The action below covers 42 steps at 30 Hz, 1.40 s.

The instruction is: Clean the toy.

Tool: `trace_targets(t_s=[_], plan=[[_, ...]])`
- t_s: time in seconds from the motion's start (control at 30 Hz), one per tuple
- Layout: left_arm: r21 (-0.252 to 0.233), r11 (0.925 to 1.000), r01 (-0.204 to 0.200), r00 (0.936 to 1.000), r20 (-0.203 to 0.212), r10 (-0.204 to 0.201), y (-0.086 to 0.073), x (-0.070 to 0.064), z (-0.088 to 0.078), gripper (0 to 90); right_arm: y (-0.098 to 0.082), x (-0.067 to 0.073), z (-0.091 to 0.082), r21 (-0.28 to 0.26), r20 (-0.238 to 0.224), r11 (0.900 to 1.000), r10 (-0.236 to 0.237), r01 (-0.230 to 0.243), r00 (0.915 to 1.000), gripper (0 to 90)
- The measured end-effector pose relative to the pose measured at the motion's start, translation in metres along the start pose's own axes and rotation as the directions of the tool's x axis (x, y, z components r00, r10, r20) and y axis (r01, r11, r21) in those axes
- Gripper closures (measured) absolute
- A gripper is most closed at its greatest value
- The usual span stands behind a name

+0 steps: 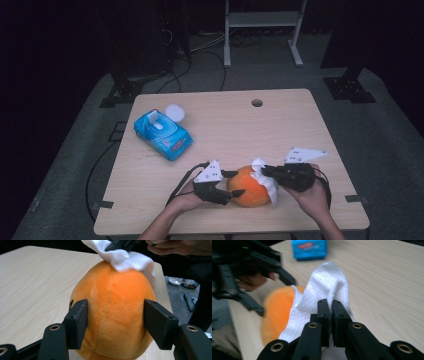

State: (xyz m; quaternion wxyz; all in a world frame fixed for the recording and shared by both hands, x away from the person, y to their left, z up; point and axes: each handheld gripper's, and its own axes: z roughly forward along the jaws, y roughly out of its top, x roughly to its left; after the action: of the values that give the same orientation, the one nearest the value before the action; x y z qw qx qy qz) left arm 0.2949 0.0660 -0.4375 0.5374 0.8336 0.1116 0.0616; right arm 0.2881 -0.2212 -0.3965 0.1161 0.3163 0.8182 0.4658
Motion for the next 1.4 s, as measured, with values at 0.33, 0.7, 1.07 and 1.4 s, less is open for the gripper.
trace_targets(t_s=[0.33, 0.7, 1.07, 1.4], plan=[[0.017, 0.9998, -0.01, 0.9999, 0.005, 0.01, -0.002, 0.0, 0.001, 37.0, 0.011, 0.019, 0.004, -0.018, -0.049, 0.999, -0.042, 0.041, 0.9979, 85.4], [0.008, 0.9995, -0.03, 0.9995, 0.012, 0.03, 0.0, -0.004, 0.004, 36.9, 0.002, -0.004, -0.004, -0.033, -0.02, 0.998, 0.059, -0.06, 0.9981, 85.5], [0.008, 0.9991, -0.041, 0.9989, 0.026, 0.04, 0.002, -0.009, 0.006, 37.5, 0.013, 0.02, 0.014, -0.013, -0.071, 1.0, -0.002, 0.001, 0.9974, 85.3], [0.013, 0.9998, -0.016, 0.9998, 0.008, 0.016, -0.001, -0.002, 0.003, 37.5, -0.003, -0.004, -0.006, -0.009, 0.024, 0.998, 0.056, -0.056, 0.9982, 85.4]])
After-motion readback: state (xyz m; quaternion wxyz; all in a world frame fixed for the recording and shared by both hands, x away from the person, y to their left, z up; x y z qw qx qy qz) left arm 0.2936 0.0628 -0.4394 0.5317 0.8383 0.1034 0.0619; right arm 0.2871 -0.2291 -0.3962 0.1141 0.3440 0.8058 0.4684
